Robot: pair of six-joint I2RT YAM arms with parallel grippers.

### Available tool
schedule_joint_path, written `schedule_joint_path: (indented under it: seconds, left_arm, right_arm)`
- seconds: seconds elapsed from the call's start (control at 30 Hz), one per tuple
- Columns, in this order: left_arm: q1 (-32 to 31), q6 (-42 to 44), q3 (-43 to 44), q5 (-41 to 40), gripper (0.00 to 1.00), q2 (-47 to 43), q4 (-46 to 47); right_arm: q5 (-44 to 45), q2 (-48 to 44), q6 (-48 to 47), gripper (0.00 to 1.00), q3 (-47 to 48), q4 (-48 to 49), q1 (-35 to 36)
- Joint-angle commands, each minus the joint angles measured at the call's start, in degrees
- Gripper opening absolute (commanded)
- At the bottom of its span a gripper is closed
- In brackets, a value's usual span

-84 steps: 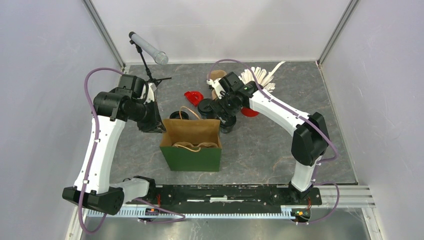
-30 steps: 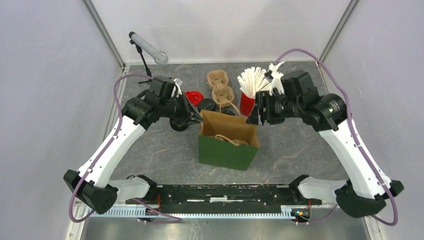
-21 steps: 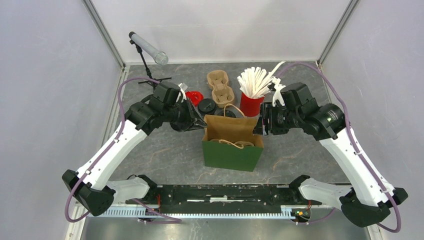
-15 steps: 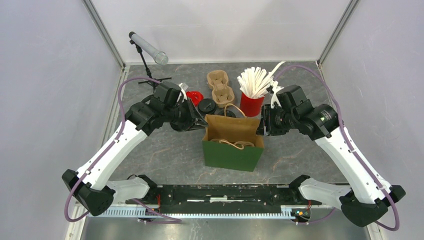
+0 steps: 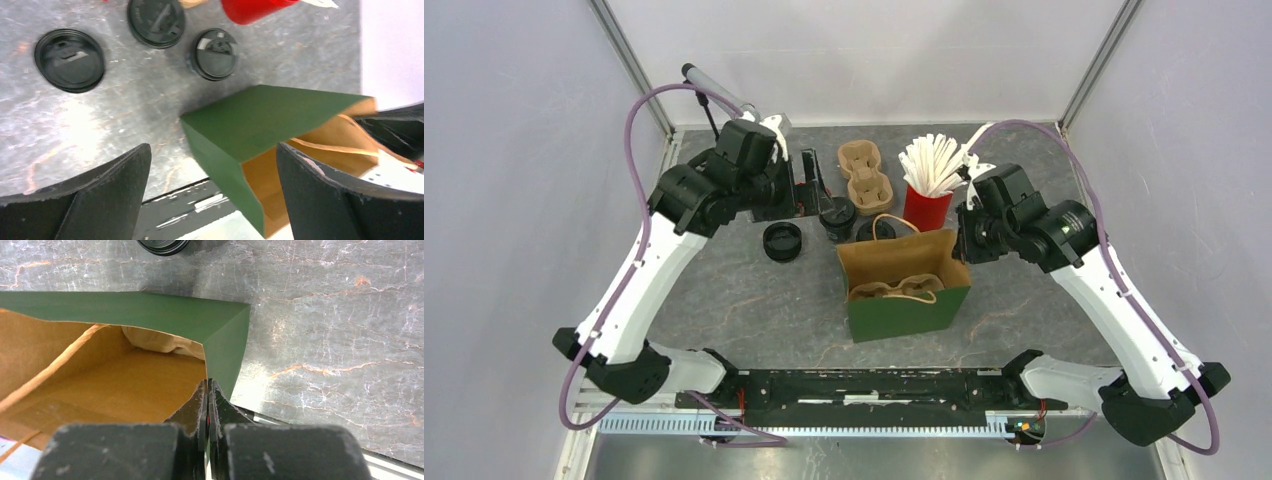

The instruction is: Pack the takeout coffee

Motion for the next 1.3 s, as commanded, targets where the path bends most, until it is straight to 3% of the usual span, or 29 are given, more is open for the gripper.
schedule_joint_path:
  seconds: [0.0, 0.17, 0.37, 0.5, 0.67, 1.27]
  left_arm:
    - [3.7, 12.93, 3.86, -4.34, 1.0, 7.03, -4.53]
    - [6.16, 18.9, 12.42, -3.86, 0.94, 21.0, -4.62]
    - [7.35, 24.61, 21.45, 0.42, 0.94, 33.78, -4.68]
    - [7.58, 25.1, 20.91, 2.08, 0.94, 37.17, -3.12]
    - [7.44, 26.0, 22.39, 0.25, 0.9, 42.11, -2.31]
    - [4.73, 28.29, 23.23, -1.11, 0.86, 49.19, 0.64]
  right_arm:
    - [0.43, -3.04, -0.62, 0.0, -0.98, -0.19, 0.1]
    - [-0.35, -4.73, 0.85, 0.0, -2.8, 1.07, 0.1]
    - [-0.63, -5.24, 0.39, 0.0, -4.24, 1.51, 0.01]
    - [-0.99, -4.6, 0.1, 0.07, -4.4, 2.03, 0.02]
    - [0.28, -4.79, -0.55, 0.0, -4.56, 2.7, 0.02]
    - [0.17, -1.94, -1.77, 0.0, -3.34, 1.72, 0.06]
